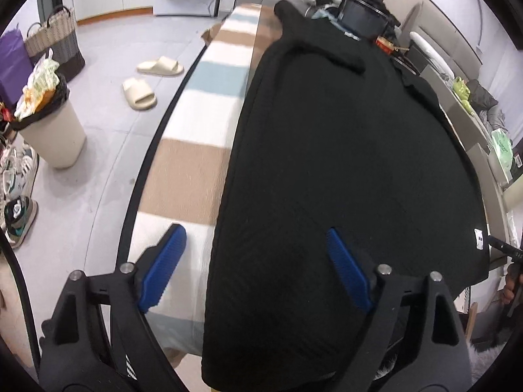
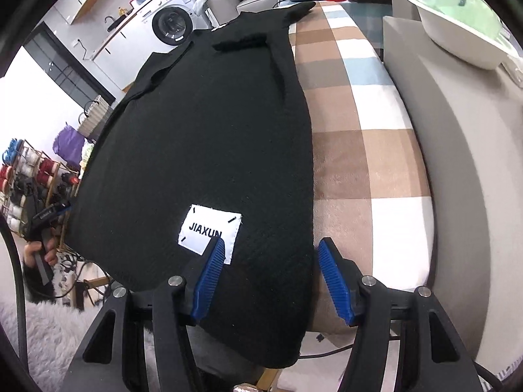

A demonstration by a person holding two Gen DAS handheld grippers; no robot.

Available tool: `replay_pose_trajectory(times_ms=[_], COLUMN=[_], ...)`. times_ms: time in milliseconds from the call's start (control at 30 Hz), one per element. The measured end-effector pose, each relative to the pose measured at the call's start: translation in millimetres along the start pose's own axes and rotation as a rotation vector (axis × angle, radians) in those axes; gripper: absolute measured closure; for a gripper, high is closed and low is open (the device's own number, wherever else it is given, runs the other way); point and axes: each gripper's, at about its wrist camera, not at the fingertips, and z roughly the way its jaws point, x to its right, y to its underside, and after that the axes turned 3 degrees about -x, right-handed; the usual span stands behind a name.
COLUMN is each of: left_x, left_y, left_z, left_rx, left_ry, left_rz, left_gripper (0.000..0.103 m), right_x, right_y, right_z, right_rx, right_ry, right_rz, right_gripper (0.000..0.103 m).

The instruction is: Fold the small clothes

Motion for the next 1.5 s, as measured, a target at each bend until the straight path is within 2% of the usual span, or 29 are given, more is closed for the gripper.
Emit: replay_pose_trajectory(times_ms=[100,233,367,467,500,533,600,667,867,1033,1200,1233,1267,1400,1433,1500], left_x=[5,6,3,3,4,5,6,7,4,9,14,15,15,16,17,17], left_y=[-8,-8,-7,-6,-7,-7,-7,-9,-30,-67,-112,-120,-131,-178,-185,-199], left_z=[1,-1,-4,-4,-3,-1,-1,-8,-39,-52,-52,-50,-47,-25,-19,-3], left_rx=[-0.004,-0.026,-0.041,-0.042,-0.042,-0.040,-0.018,0.011,0.162,0.255,0.331,0.343,0.352,0.363,0.355,0.327], left_ry=[0.083,0.190,0.211,0.182,0.176,0.165,0.163,0.184,0.293,0.361,0.373,0.372,0.371,0.381,0.374,0.375], left_rz=[0.005,0.012,-0.002,0.014,0.017,0.017,0.020,0.016,-0.021,-0.045,-0.061,-0.066,-0.073,-0.108,-0.113,-0.131], left_gripper=[0.035,0.044,0.051,0.068,0.086,0.096,0.097,0.098,0.098,0.098,0.098,0.098,0.098,0.098,0.098,0.098], right_x=[1,0,3,5,4,2,1,-4,-5,-6,-3,0,1,2,1,-4], right_y=[-4,-6,-4,1,2,1,-2,-2,-13,-38,-70,-79,-89,-131,-138,-157], right_z=[3,4,2,3,4,6,9,5,-25,-38,-44,-44,-45,-47,-45,-34], right_rx=[0.010,0.019,0.011,0.003,0.006,0.008,0.014,0.042,0.238,0.411,0.533,0.558,0.593,0.641,0.636,0.552], right_ry=[-0.055,-0.167,-0.192,-0.171,-0.154,-0.130,-0.105,-0.107,-0.225,-0.322,-0.342,-0.343,-0.304,-0.226,-0.214,-0.155], right_rz=[0.013,0.033,0.048,0.041,0.031,0.024,0.010,-0.007,0.018,0.072,0.162,0.182,0.207,0.215,0.217,0.192], right_gripper=[0.042,0.042,0.044,0.059,0.075,0.088,0.094,0.095,0.095,0.096,0.096,0.096,0.096,0.097,0.097,0.097])
